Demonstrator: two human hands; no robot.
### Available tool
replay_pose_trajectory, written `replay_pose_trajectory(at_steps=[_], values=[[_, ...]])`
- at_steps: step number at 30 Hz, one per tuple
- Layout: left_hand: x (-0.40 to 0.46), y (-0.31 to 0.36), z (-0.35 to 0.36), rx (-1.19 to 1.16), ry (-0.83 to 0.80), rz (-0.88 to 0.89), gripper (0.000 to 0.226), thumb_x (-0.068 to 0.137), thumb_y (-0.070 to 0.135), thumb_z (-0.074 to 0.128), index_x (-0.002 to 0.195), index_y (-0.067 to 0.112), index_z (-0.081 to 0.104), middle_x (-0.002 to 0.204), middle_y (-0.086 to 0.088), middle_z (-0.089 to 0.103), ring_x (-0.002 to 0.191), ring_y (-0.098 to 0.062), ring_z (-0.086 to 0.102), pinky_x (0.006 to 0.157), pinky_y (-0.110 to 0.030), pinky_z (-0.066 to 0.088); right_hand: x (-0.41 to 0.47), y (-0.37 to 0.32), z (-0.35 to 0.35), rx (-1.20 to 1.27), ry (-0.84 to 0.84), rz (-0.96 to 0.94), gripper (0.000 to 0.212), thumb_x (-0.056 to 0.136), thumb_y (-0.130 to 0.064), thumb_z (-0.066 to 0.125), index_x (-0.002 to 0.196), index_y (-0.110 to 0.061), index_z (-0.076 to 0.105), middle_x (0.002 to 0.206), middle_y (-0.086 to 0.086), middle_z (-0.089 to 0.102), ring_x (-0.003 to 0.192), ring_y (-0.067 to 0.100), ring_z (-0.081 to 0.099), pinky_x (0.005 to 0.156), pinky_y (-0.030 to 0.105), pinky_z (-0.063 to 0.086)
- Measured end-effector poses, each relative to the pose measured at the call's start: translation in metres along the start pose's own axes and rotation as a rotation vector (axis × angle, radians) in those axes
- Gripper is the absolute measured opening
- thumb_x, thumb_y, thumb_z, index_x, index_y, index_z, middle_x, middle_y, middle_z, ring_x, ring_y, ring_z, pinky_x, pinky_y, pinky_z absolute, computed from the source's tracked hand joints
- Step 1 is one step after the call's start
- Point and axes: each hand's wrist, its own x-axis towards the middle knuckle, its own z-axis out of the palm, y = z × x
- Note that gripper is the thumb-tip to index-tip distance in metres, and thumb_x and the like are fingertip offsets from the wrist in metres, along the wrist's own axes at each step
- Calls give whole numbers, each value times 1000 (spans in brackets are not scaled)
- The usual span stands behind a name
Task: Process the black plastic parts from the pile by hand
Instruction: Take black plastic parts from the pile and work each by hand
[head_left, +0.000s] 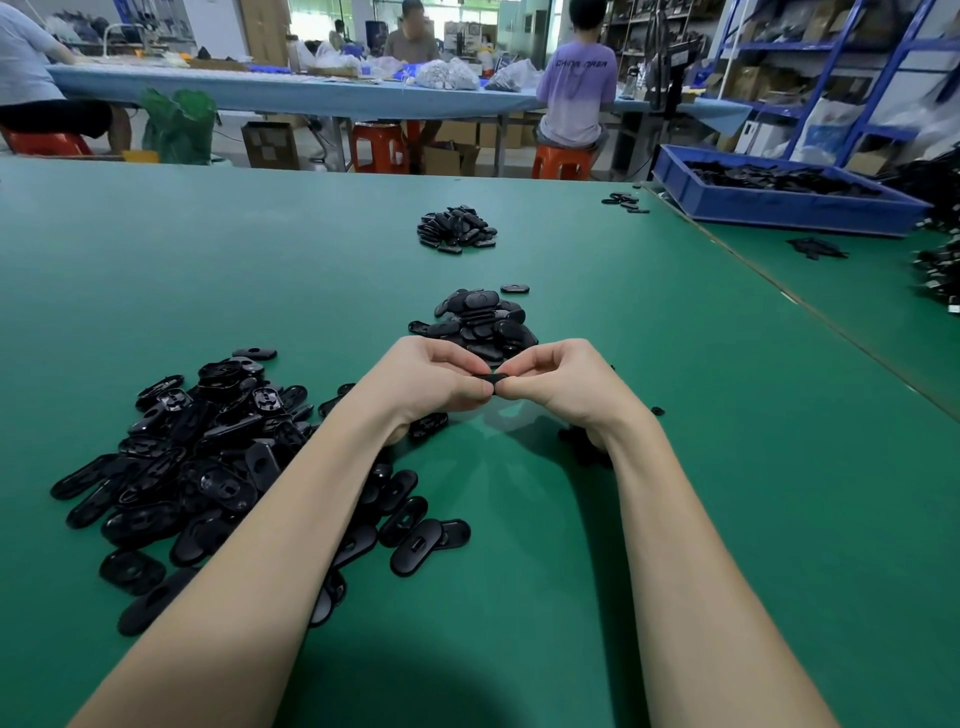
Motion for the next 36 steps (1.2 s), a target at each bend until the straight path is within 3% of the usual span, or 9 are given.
replay_pose_trajectory(at_steps=[6,10,15,18,21,23,25,31,36], values=[[2,0,1,47,22,2,17,79,-9,76,82,7,71,76,-12,74,74,-24,71,82,-33,61,3,2,6,-46,48,17,8,76,-14,83,77,-18,76,55,-13,60,44,-2,46,43,9,33],[2,0,0,48,15,7,17,80,-8,77,84,7,71,71,-7,74,69,-19,71,74,-25,62,4,3,7,-61,64,-10,10,76,-15,83,76,-18,74,45,-18,53,39,-2,43,41,8,30],[0,1,-3,35,67,40,18,79,-3,79,87,13,74,85,-8,77,74,-17,71,79,-25,59,5,2,10,-24,97,-31,9,78,-17,82,78,-22,75,61,-14,67,50,-3,54,51,9,38],[-2,3,-5,52,99,42,22,79,2,80,94,18,76,97,-6,77,70,-6,69,63,-13,50,6,3,11,-47,202,-73,11,78,-23,84,81,-27,74,70,-11,74,55,-7,59,52,9,41],[-2,4,-2,76,131,58,26,79,5,82,102,17,78,98,0,74,65,7,66,49,-3,41,7,1,13,-171,263,-146,8,79,-25,81,79,-32,77,75,-16,75,74,-6,67,69,18,53],[-3,4,0,64,137,84,26,77,4,83,100,16,78,94,0,74,71,4,68,53,-3,43,6,-2,13,-191,218,-158,11,80,-24,77,80,-34,79,77,-18,76,81,-3,70,76,23,56],[-4,4,0,62,137,97,25,76,4,84,96,16,78,92,-2,75,78,-4,70,59,-7,46,5,-5,12,-170,177,-153,12,80,-21,79,81,-33,80,78,-16,77,81,-3,71,76,19,56],[-3,2,1,69,122,103,24,74,3,85,92,18,79,83,2,76,75,-4,70,65,-11,50,3,-8,8,-85,146,-64,14,81,-17,81,73,-27,76,65,-12,70,60,-1,62,51,7,42],[-5,2,1,68,107,115,24,74,2,84,90,19,78,92,-6,77,85,-10,72,76,-16,54,2,-8,8,-41,120,-17,15,83,-17,80,73,-26,75,69,-8,70,69,6,61,62,17,46]])
